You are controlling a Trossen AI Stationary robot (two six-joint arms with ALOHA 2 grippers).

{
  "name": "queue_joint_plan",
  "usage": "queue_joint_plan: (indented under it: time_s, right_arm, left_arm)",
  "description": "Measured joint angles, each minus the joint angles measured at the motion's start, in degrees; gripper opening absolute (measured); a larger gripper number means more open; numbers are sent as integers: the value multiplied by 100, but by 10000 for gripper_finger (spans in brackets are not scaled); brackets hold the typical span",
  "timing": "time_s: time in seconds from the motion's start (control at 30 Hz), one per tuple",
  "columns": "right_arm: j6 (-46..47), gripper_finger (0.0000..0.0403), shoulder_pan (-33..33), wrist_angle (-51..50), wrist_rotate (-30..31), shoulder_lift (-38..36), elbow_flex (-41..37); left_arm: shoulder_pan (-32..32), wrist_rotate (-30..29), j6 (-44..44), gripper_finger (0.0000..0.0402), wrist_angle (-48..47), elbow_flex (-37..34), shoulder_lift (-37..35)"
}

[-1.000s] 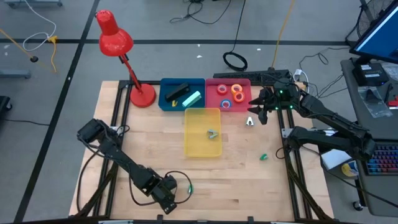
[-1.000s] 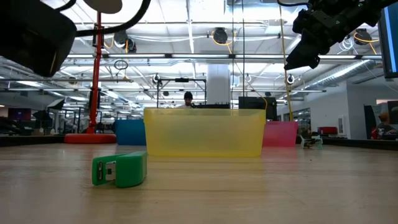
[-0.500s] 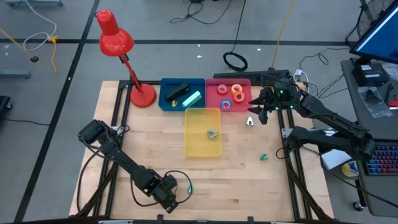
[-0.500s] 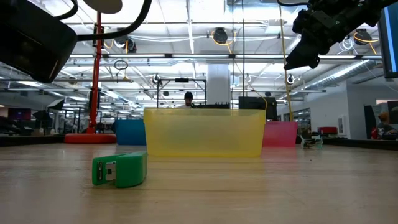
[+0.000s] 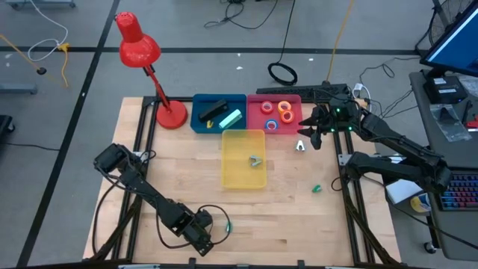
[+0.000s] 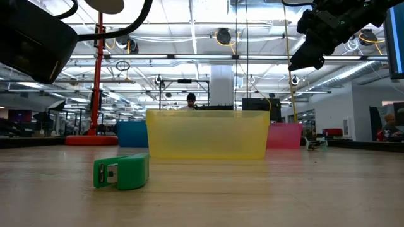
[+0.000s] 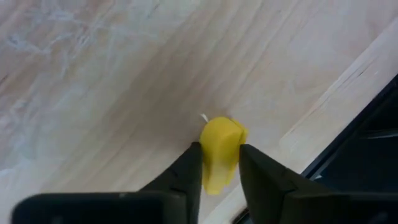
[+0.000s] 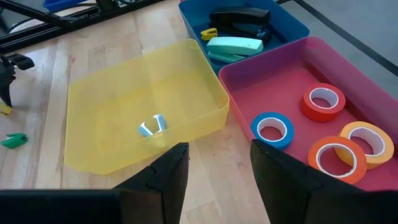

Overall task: Pick and place Stapler, Stapler remover, tape
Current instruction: Put the small yellow stapler into the blue bin

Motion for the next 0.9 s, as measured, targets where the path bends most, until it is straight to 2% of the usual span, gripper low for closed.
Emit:
queue_joint_plan:
  time_s: [0.23, 0.47, 0.63, 0.77, 0.9]
  right_arm:
    - [-51, 164, 0, 0, 0, 0, 0]
    - [-51, 164, 1, -2, 0, 0, 0]
    - [-151, 164, 0, -2, 0, 0, 0]
    - [-182, 164, 1, -1, 132, -2, 0]
    - [-188, 164, 0, 1, 438, -2, 0]
  left_arm:
    - [63, -30, -181, 48, 5, 2, -4]
    - [294, -112, -136, 48, 9, 2, -4]
    - [528, -434, 42, 48, -97, -10, -99]
    - [681, -665, 74, 48, -737, -36, -438]
    - [839, -1069, -62, 46, -1768, -83, -1024]
